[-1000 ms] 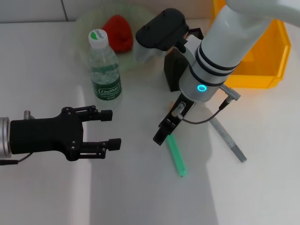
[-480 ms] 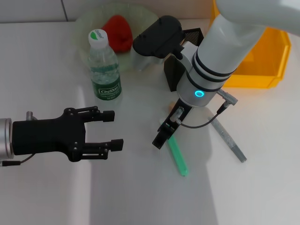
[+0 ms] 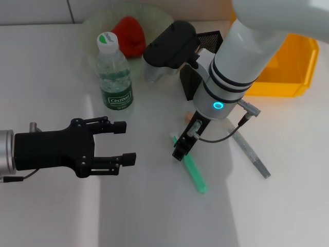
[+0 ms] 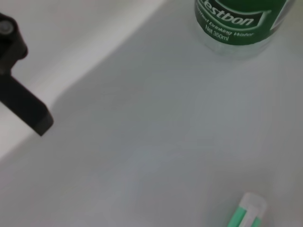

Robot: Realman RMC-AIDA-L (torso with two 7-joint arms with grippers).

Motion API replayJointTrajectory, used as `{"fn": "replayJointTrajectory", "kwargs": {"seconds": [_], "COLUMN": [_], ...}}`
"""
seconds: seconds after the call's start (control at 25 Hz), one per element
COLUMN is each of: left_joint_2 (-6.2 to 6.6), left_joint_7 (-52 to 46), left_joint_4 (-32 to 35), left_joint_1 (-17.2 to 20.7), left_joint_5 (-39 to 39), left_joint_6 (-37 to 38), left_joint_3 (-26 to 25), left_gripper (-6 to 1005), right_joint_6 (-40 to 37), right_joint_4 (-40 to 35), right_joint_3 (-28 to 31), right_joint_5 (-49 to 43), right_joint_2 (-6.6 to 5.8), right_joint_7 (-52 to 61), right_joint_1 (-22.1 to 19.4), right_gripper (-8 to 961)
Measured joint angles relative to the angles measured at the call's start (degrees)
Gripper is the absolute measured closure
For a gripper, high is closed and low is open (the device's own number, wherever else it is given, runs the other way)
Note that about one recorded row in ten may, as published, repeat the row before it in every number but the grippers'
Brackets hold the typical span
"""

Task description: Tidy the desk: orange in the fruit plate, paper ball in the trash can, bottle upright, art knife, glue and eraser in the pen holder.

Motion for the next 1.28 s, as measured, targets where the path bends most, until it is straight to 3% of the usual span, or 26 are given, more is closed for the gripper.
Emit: {"fn": "replayJointTrajectory", "kwargs": {"seconds": [0.28, 0.4, 1.0, 1.16, 1.28], "left_joint_2": [0.0, -0.03, -0.09, -0.09, -0.08], "left_joint_7": [0.1, 0.11, 0.15, 0.15, 0.15], "left_joint_4": [0.0, 0.0, 0.06, 0.24, 0.43], "left_joint_1": [0.0, 0.0, 0.07, 0.16, 0.24], "left_joint_5": [0.0, 0.0, 0.0, 0.0, 0.0], "left_joint_6": [0.0, 0.0, -0.06, 0.1, 0.32], "left_joint_3": [0.01, 0.01, 0.01, 0.01, -0.05], "left_gripper": [200, 200, 199, 199, 199], "right_joint_6": [-0.19, -0.34, -1.89, -4.82, -9.24], "right_joint_4": [-0.06, -0.09, -3.41, -8.43, -17.33], "right_joint_3": [-0.01, -0.01, 0.44, 2.16, 8.54], "right_joint_5": [0.0, 0.0, -0.27, -1.72, -6.12], "right_joint_2": [0.0, 0.0, -0.06, -0.44, -0.54], "right_joint_7": [0.0, 0.0, -0.2, -0.21, -0.31], "right_joint_1": [0.0, 0.02, -1.36, -4.05, -8.61], "right_gripper": [499, 745, 776, 778, 779]}}
